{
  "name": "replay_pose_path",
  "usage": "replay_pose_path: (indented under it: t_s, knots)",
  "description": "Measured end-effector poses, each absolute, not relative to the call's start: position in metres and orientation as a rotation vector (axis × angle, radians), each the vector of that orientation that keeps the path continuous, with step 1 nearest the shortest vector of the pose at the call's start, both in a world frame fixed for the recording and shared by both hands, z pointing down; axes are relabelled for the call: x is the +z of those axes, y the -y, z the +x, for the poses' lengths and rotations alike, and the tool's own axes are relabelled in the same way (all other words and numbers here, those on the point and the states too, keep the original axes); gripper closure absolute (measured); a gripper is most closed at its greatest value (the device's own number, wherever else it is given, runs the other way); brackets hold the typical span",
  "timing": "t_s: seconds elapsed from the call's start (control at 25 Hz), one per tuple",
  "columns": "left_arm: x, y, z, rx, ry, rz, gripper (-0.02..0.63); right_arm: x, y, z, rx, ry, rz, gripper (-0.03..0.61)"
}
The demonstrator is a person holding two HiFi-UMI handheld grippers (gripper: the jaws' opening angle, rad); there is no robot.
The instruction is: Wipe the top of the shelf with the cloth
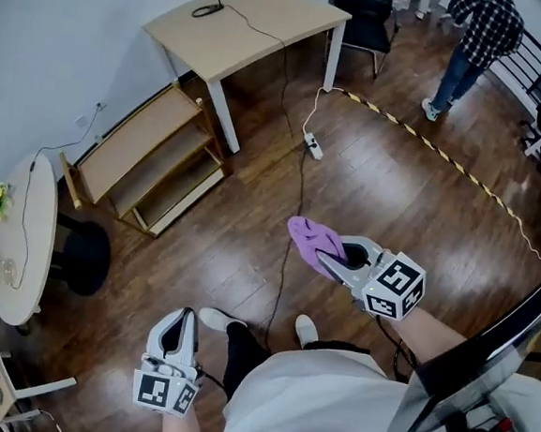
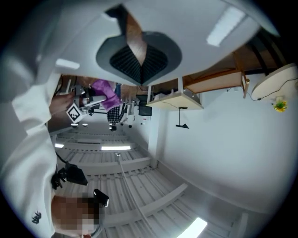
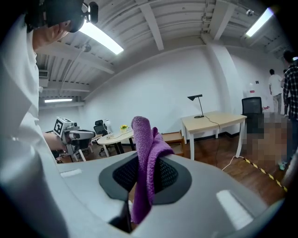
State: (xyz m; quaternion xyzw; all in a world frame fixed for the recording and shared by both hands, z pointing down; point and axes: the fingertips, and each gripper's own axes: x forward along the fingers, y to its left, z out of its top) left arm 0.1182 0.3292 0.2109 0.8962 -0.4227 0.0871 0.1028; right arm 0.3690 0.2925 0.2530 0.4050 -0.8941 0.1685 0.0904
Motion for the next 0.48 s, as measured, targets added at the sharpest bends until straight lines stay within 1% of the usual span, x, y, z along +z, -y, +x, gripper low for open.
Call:
replay_pose_path:
  t_s: [0.16,0.48]
  knots:
    - [0.209,-0.348,0.141,0.286,1.222,2.677,0.591,0.247,-0.315,0.388,0.487,2.662,1.232,0.526]
    - [0.195,-0.36,0.169,0.301,1.177,2.749,0.591,0.21,-0.338,0.39,0.395,2.755,1.218,0.526]
